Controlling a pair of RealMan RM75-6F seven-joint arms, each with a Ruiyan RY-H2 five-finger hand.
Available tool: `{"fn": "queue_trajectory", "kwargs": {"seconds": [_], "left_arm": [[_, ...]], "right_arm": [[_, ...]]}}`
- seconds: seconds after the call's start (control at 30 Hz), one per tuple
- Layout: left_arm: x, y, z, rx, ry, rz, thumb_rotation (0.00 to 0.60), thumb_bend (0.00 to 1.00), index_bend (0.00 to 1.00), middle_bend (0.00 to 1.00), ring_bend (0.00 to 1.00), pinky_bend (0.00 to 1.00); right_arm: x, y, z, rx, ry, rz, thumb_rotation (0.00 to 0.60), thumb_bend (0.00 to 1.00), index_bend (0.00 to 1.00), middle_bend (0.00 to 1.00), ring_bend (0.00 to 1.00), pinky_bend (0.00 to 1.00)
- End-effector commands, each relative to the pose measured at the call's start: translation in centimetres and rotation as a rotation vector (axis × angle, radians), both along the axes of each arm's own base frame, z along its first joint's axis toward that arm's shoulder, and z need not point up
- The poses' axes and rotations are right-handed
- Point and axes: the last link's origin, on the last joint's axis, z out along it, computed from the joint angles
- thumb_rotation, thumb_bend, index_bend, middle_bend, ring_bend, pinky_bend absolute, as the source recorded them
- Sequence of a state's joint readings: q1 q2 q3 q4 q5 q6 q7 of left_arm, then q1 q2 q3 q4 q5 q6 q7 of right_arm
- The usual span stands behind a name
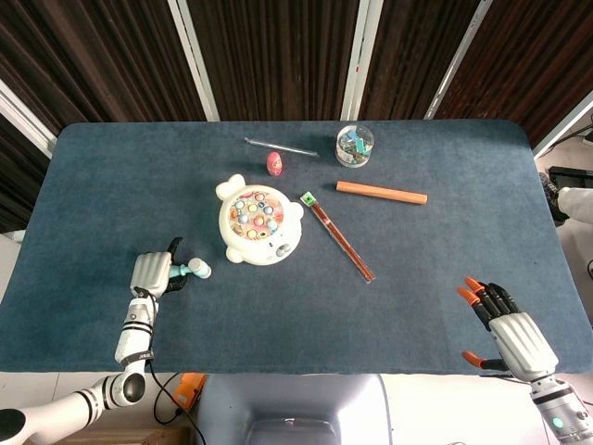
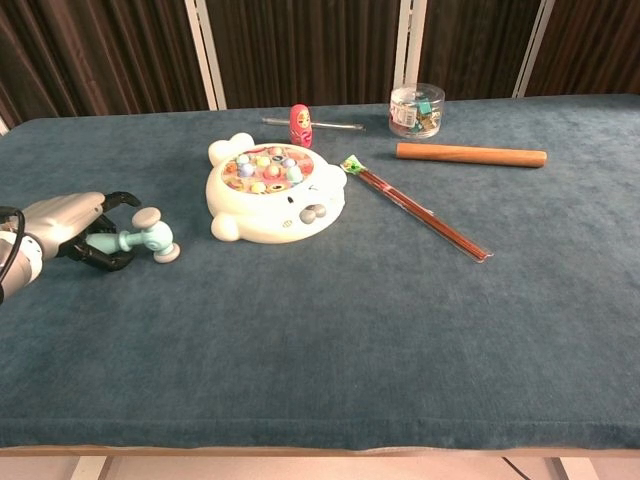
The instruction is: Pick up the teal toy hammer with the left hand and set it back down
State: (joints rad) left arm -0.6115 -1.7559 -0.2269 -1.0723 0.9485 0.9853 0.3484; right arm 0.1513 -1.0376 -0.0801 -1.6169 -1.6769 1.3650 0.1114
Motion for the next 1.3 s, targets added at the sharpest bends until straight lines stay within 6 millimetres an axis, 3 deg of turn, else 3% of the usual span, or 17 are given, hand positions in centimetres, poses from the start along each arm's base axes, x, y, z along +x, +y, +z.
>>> {"fn": "queue_trajectory", "kwargs": {"seconds": [0.03,1.07,1.23,1.3], "left_arm": [[-0.1,-0.1,0.1,-0.006,0.012,0.005,0.516,0.36,0.12,0.0,0.0,0.0],[0.7,-0.5,1.8,-0.008,0.013,-0.017,0.595,0.34,0.07,0.0,0.0,0.0],[0.7,-1.4,2.9,-0.014,0.043,-0.043,0.594,0.34,0.05,0.0,0.0,0.0],[0.4,-2.7,4.5,-0.012,0.077,-0.077,0.595,0.35,0.02,0.0,0.0,0.0]], "right_arm": [[0.0,0.0,0.0,-0.001,-0.001,0.0,0.6,0.27,0.0,0.0,0.0,0.0],[0.0,-0.1,-0.1,-0.005,0.004,-0.003,0.6,0.27,0.0,0.0,0.0,0.0],[0.1,0.0,-0.1,-0.004,0.003,0.002,0.6,0.27,0.0,0.0,0.0,0.0],[0.1,0.1,0.1,-0.008,-0.001,0.004,0.6,0.27,0.0,0.0,0.0,0.0]]}}
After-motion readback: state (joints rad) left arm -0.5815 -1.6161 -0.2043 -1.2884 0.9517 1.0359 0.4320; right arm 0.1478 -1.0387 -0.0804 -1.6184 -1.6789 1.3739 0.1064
